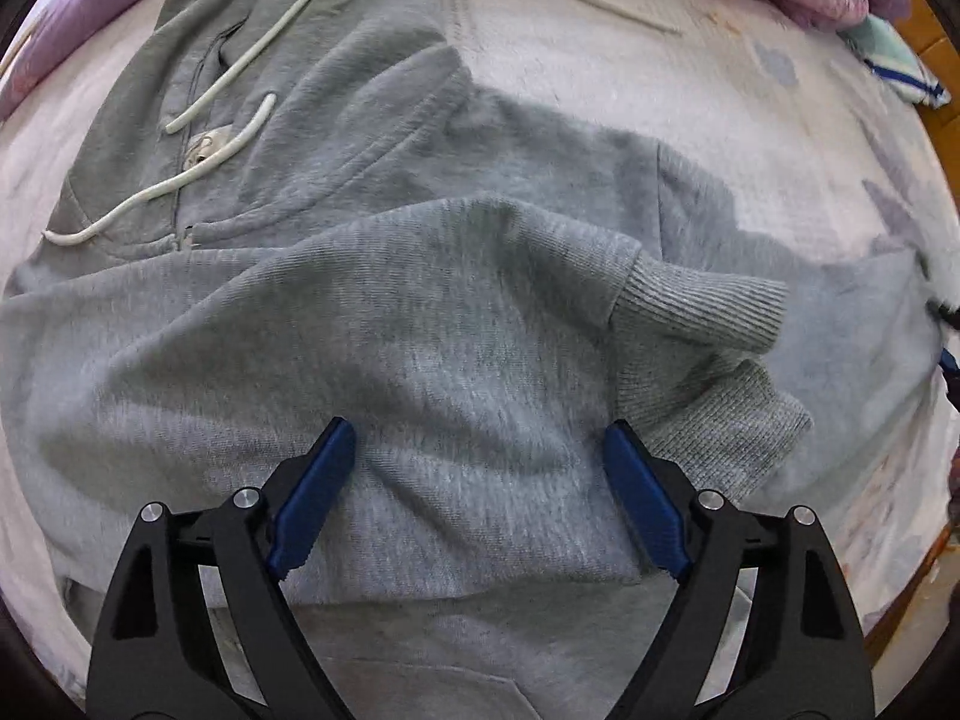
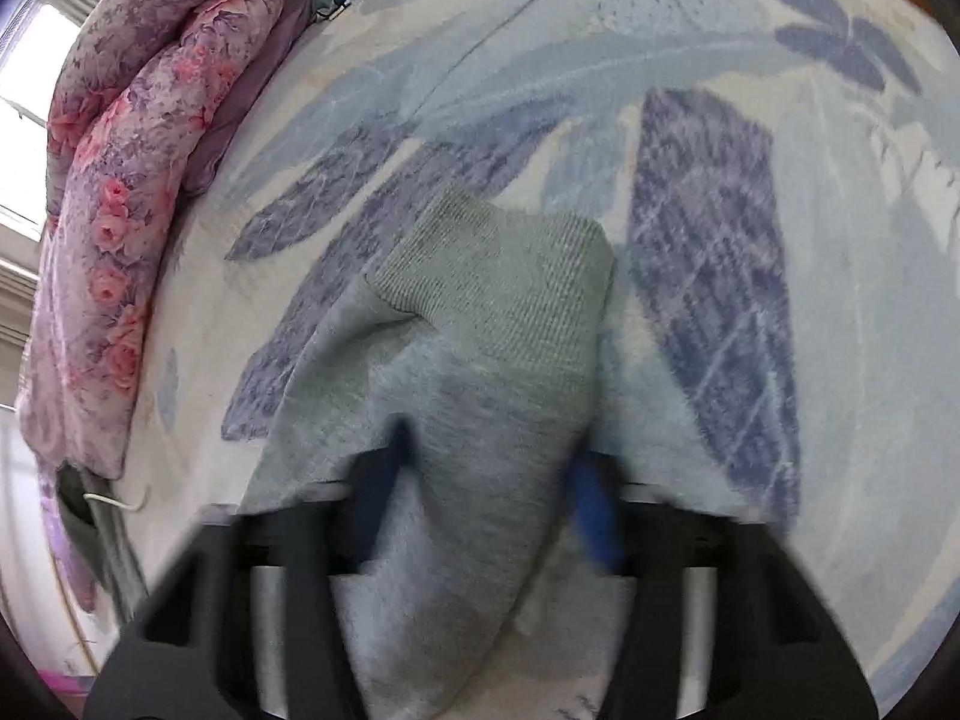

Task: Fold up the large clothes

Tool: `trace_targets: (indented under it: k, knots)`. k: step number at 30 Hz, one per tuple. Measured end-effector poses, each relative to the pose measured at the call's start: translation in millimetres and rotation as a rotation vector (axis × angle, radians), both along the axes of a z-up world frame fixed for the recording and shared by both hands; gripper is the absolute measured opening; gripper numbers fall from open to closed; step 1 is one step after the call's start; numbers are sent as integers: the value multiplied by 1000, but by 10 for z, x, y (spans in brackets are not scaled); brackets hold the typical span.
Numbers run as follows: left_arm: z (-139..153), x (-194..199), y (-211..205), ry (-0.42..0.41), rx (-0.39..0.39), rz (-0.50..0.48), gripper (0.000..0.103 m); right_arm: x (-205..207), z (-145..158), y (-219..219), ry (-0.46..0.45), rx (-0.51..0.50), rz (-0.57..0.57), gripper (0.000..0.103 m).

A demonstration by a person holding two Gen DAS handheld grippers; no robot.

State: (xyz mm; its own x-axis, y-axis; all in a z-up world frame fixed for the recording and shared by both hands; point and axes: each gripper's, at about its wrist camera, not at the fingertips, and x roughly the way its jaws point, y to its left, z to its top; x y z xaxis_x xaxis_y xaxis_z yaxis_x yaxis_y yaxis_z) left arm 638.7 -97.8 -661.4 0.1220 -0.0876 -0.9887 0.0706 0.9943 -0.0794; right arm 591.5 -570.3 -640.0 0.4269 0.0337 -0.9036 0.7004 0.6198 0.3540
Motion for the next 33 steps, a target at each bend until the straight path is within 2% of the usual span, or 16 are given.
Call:
trace_targets:
  k: [1, 3, 9, 13, 14, 15, 18, 22, 25, 28, 30, 33]
  knots:
    - [51, -10, 29, -5, -10, 1, 85, 5, 37, 21, -22, 20, 2, 15]
    - [160, -35, 101, -18, -18, 9, 85, 33, 210, 134, -38, -32, 24, 14]
    - [563, -157, 506, -90, -28, 52, 86, 168, 1122, 924, -144, -240, 189, 14]
    - [800, -272, 926, -130, 11, 60, 86, 242, 1690, 1822, -225, -348, 354, 14]
    - [851, -336, 1014, -137, 18, 60, 86, 257, 1826, 2160, -251, -370, 408, 14]
    - [929, -367, 1197, -148, 25, 68, 86, 228, 1907, 2369, -268, -374, 443, 14]
    - [1047, -408, 1655, -163, 43, 99, 86, 233, 2055, 3363, -318, -365, 582, 14]
    - [1178, -514, 2364, -180, 68, 163, 86, 186, 2014, 4579, -346, -353, 731, 15]
    - [1248, -672, 2984, -192, 98, 215, 86, 158, 1768, 5435, -338, -280, 835, 15]
    - [1241, -820, 3432, -188, 116, 267, 86, 137, 1343, 6215, -279, -225, 943, 15]
    - [1215, -907, 3651, -180, 122, 293, 86, 121, 1061, 6604, -224, -231, 1018, 18]
    - [1150, -1010, 3877, -158, 118, 332, 86, 111, 541, 7067, -78, -241, 1136, 22]
